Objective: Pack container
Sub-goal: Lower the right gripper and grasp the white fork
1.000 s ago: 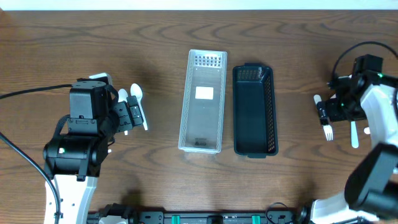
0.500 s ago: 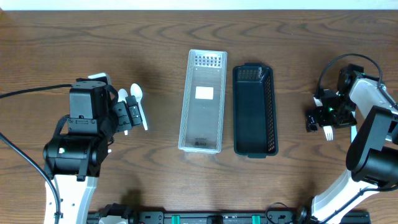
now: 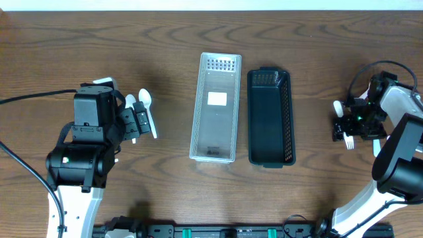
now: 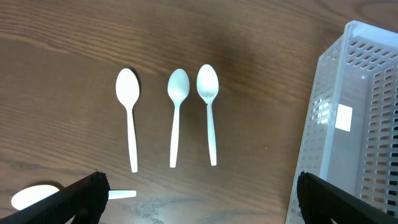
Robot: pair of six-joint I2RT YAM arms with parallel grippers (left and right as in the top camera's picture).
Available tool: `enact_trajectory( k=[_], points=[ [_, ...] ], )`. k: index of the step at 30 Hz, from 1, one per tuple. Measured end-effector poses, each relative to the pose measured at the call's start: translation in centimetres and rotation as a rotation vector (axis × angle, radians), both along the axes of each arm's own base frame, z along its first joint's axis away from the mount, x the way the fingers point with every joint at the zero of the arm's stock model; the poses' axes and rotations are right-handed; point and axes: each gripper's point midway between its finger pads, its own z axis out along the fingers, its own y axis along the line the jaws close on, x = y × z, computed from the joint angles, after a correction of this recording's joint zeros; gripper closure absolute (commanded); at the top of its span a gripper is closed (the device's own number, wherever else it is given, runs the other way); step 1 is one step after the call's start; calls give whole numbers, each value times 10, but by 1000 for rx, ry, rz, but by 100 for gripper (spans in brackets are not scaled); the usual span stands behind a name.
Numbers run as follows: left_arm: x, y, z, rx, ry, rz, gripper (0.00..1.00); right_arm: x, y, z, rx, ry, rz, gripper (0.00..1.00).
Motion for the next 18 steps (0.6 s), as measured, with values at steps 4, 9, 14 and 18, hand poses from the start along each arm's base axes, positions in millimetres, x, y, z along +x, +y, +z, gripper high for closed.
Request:
enact_trajectory(
  k=[4, 9, 14, 18],
  points=[
    [-1, 0, 0, 0, 3, 0, 2, 1, 0, 0, 3, -7, -6, 1],
    [-1, 0, 0, 0, 3, 0, 2, 2, 0, 0, 5, -9, -11, 1],
    [-1, 0, 0, 0, 3, 0, 2, 3, 0, -1, 3, -13, -14, 1],
    [-1, 0, 0, 0, 3, 0, 2, 6, -3, -3, -11, -28, -21, 1]
  ],
)
